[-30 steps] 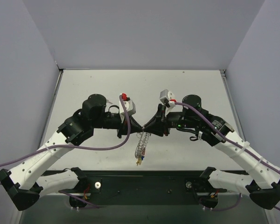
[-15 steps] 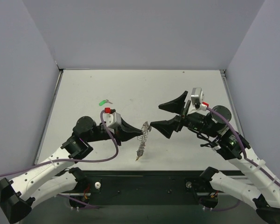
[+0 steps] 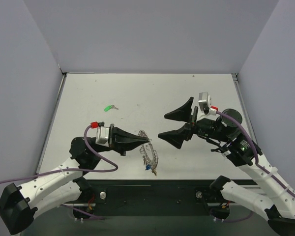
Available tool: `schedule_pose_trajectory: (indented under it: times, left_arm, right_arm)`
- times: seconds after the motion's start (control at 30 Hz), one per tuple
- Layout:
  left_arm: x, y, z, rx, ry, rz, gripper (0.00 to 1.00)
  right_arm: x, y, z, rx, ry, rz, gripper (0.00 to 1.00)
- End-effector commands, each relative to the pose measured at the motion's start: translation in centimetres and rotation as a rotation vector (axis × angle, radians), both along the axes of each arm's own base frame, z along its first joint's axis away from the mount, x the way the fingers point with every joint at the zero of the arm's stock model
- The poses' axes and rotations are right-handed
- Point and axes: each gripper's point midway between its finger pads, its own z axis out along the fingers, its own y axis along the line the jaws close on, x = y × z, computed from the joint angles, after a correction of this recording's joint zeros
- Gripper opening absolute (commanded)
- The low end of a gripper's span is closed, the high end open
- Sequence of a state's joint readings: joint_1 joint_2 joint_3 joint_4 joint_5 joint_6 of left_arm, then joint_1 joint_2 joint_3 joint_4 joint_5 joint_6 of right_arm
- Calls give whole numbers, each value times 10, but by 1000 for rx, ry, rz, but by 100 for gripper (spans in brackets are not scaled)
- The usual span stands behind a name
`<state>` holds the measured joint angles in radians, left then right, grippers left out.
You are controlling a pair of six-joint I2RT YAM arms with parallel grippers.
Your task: Put the keys on the keyring
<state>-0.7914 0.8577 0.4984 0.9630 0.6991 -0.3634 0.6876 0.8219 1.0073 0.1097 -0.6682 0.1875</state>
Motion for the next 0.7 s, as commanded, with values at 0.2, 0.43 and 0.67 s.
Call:
schedule_pose_trajectory:
  times: [0.2, 0.43, 0.67]
  left_arm:
    - [-9, 18, 54, -253, -54, -10, 0]
    - [-6, 17, 58, -264, -51, -12, 0]
    - [-7, 16, 60, -270, -51, -24, 0]
  right_arm:
    - [-32, 20, 31, 108, -47, 263, 81]
    - [-34, 29, 30, 123, -24, 326, 61]
    - [-31, 33, 22, 109, 0, 334, 56]
